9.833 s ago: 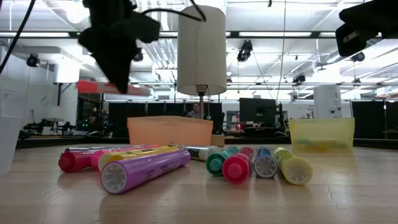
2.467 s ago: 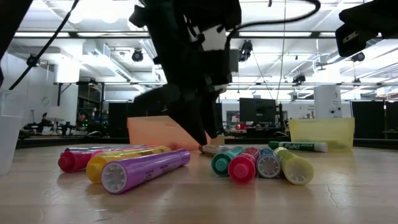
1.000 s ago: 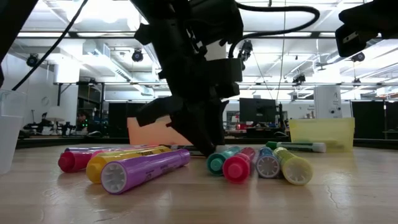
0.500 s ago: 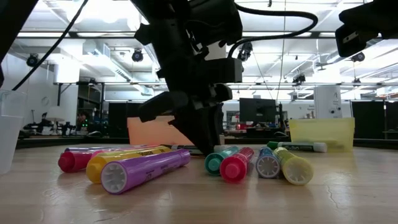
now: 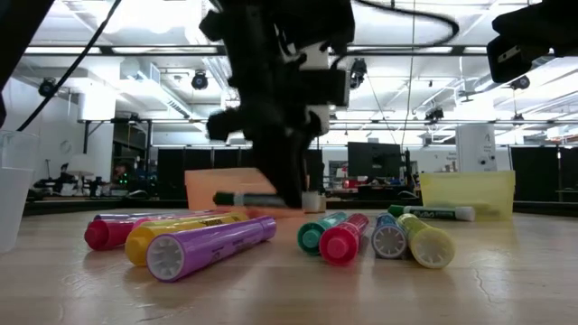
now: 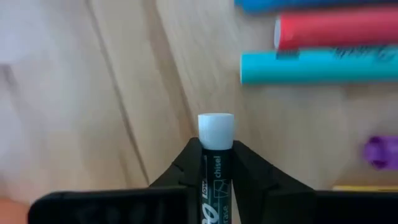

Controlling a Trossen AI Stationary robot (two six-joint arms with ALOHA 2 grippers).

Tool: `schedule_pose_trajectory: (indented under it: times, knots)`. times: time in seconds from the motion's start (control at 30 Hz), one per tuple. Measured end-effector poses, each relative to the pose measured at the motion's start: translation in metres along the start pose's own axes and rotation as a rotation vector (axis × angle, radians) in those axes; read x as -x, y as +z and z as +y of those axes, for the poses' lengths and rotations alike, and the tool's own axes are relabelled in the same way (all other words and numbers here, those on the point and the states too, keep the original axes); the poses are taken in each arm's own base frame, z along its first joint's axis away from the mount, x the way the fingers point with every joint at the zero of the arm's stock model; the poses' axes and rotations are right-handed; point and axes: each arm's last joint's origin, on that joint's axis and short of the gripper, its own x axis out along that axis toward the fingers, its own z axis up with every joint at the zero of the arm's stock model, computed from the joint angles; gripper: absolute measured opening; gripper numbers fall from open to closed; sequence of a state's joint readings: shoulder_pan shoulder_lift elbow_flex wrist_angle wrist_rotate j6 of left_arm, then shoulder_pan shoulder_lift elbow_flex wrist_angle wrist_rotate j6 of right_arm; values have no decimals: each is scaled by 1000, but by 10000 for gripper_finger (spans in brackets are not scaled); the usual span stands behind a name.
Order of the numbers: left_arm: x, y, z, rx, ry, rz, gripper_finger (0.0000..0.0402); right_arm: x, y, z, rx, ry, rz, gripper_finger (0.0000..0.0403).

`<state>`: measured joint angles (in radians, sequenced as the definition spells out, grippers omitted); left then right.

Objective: Pick & Place Markers
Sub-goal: Put the large dark green marker pen into the orange bin

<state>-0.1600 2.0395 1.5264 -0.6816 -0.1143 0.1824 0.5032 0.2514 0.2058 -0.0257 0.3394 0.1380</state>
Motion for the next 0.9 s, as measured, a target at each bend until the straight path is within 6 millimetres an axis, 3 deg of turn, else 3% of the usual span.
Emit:
schedule_pose_trajectory:
  times: [0.23, 0.57, 0.73, 0.9]
  knots:
    - [16, 1, 0, 43, 12, 17, 49, 0, 0, 0, 0, 0, 0, 9]
    - [71, -1, 10, 117, 146, -62, 49, 0, 0, 0, 0, 1, 0, 9]
    - [100, -5, 21, 151, 257, -103, 49, 0, 0, 0, 0, 1, 0, 9]
    - [109, -14, 44, 273, 297, -118, 49, 0, 0, 0, 0, 1, 0, 9]
